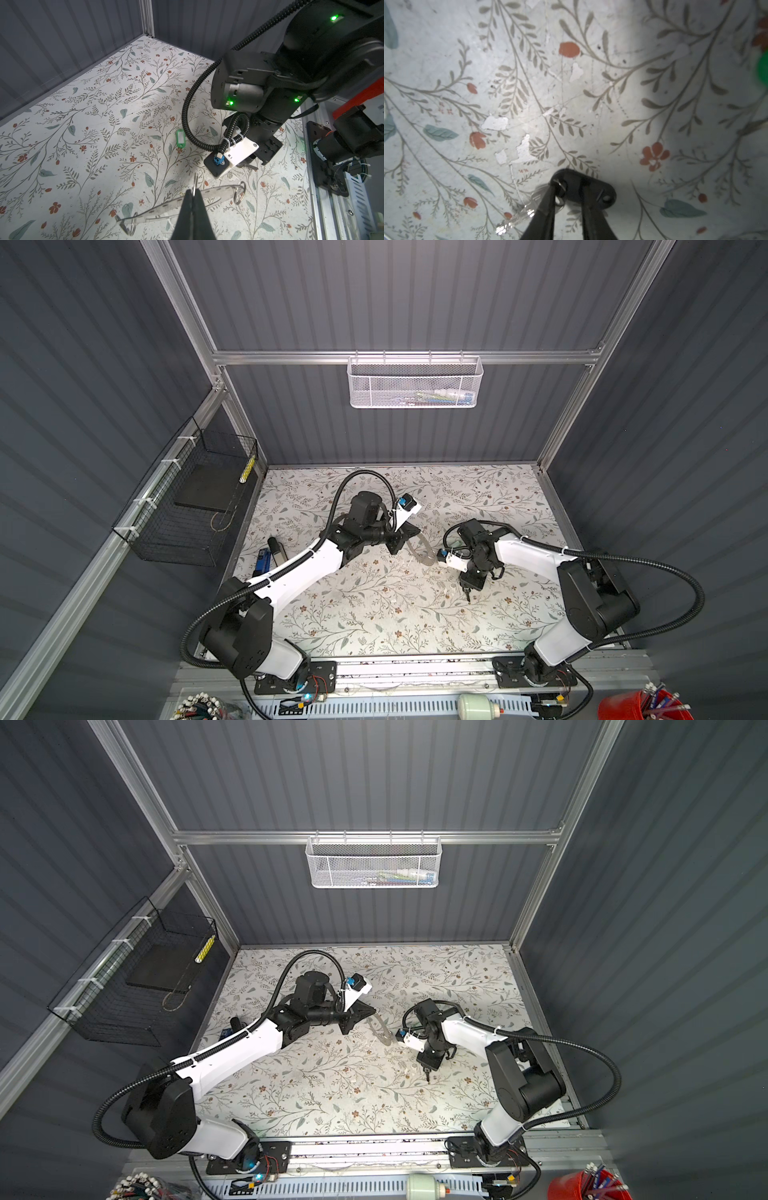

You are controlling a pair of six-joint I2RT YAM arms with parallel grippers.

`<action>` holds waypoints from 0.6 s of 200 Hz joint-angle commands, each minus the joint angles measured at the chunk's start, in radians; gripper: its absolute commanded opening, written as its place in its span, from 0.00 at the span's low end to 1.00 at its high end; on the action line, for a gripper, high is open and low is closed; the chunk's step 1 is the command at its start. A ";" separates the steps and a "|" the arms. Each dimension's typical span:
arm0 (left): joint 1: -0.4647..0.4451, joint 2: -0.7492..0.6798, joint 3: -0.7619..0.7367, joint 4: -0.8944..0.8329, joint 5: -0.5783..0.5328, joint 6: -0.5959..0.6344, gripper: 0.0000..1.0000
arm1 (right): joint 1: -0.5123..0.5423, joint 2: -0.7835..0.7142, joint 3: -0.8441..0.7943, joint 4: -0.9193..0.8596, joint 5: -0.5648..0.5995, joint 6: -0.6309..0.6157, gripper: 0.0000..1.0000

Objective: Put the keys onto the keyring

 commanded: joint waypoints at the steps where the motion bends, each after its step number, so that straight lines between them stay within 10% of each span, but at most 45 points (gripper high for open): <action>1: 0.000 -0.021 -0.003 0.006 0.004 0.007 0.00 | 0.012 -0.017 -0.040 0.021 0.062 0.018 0.21; 120: 0.000 -0.020 -0.008 0.022 0.013 0.003 0.00 | 0.036 -0.174 0.000 -0.076 -0.051 0.123 0.07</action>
